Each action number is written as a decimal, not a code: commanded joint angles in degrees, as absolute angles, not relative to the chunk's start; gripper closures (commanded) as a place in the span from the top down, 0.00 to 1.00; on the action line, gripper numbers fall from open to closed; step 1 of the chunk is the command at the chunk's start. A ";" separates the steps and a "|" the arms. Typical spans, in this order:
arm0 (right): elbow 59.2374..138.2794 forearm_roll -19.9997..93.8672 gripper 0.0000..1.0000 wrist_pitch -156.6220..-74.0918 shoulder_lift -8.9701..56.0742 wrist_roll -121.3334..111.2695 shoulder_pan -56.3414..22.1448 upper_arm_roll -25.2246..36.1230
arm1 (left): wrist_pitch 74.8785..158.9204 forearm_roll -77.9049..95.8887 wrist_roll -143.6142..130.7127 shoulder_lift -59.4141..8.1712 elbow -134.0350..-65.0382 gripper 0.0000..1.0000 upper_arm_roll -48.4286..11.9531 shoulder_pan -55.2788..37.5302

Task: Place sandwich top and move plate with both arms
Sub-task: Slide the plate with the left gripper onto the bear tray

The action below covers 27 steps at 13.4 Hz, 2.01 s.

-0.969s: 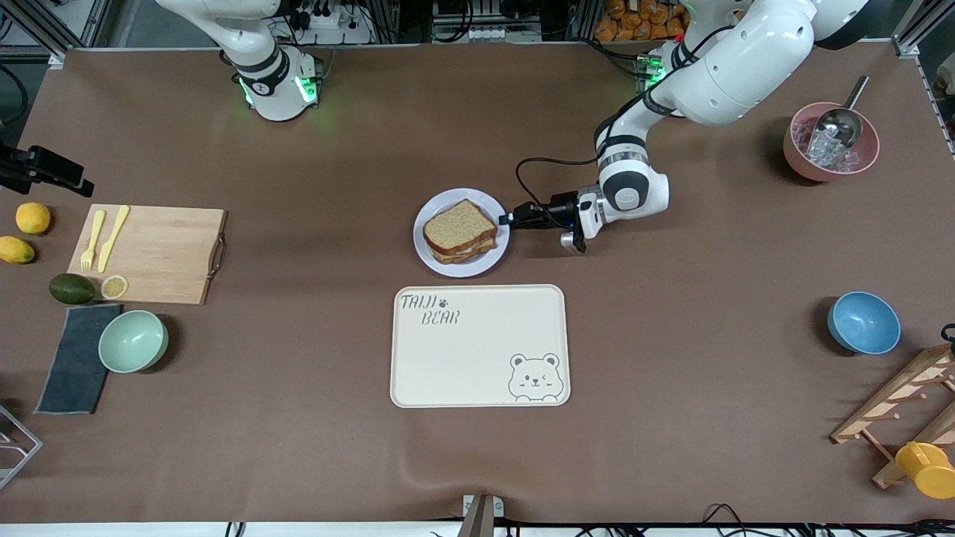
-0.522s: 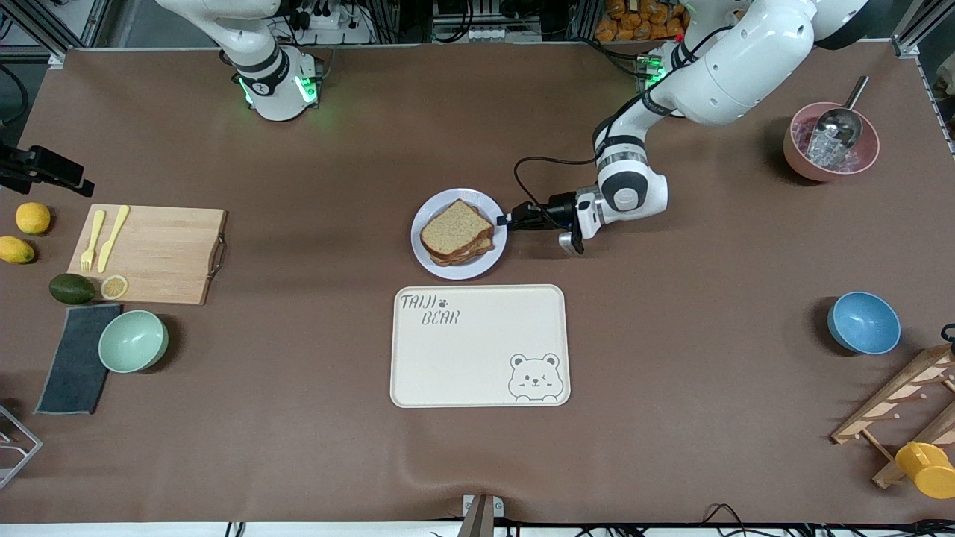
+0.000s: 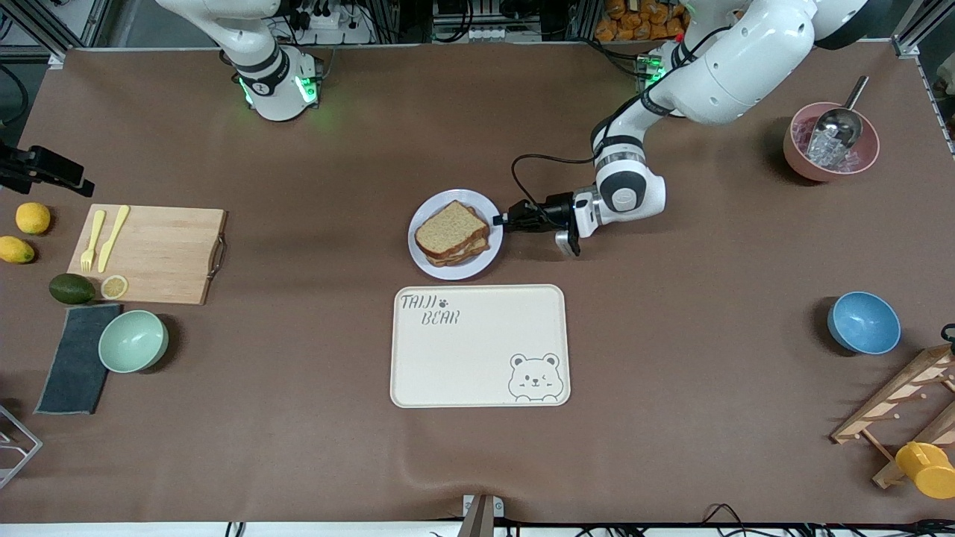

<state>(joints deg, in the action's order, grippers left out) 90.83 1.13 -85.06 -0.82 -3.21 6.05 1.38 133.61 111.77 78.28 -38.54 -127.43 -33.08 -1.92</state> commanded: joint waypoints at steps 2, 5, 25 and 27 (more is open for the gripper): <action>90.18 1.49 1.00 -84.55 -0.44 -3.52 6.33 1.23 | 130.43 114.17 81.91 -37.53 -127.79 0.00 -33.84 -1.32; 90.18 1.49 1.00 -84.55 -0.35 -3.52 6.24 1.23 | 127.89 114.17 81.91 -37.53 -127.27 0.00 -33.84 -1.06; 90.26 1.49 1.00 -84.55 -0.26 -3.52 6.15 1.14 | 125.95 113.82 76.73 -35.59 -119.98 0.00 -37.88 7.56; 90.18 1.49 1.00 -84.55 -0.26 -3.52 6.15 1.14 | 126.03 113.38 73.23 -35.77 -117.08 0.00 -37.53 7.56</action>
